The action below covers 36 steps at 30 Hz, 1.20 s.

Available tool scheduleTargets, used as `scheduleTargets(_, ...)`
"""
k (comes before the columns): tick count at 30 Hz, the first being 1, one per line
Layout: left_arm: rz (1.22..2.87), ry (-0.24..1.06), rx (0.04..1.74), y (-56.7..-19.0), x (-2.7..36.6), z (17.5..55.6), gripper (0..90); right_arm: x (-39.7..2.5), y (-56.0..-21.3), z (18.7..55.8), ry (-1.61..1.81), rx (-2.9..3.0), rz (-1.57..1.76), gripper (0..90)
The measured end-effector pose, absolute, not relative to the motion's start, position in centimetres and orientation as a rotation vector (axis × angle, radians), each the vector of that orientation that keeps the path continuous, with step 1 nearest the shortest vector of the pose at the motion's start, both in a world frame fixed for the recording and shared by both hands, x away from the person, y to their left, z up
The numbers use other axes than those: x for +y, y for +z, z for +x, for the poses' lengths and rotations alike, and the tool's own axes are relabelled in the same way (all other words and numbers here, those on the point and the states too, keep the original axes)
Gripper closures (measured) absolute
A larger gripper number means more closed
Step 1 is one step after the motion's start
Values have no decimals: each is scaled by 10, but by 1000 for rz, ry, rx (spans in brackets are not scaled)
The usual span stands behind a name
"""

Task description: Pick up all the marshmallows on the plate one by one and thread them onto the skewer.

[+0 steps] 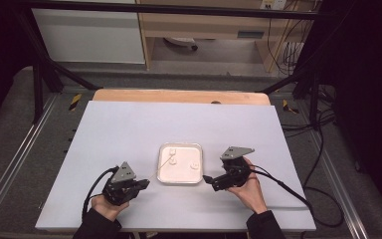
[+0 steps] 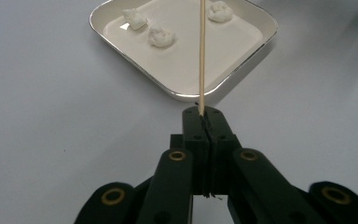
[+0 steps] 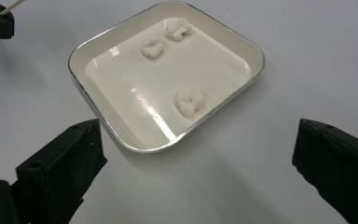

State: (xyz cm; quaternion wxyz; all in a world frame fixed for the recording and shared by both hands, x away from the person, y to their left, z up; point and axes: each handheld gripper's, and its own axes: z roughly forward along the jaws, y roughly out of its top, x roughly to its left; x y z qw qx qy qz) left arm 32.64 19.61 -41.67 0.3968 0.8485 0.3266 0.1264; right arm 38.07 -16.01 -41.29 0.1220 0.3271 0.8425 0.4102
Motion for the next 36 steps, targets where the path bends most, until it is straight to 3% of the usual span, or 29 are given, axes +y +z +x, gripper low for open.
scheduleTargets(12,2121,315,835,-419,203,324,884,-133,-414,399,1171,2452,955,71)
scheduleTargets(27,2125,321,837,-420,202,325,884,-103,-432,422,1087,2534,890,430)
scheduleTargets(36,2129,320,835,-421,200,325,884,-99,-442,424,1003,2549,846,552)
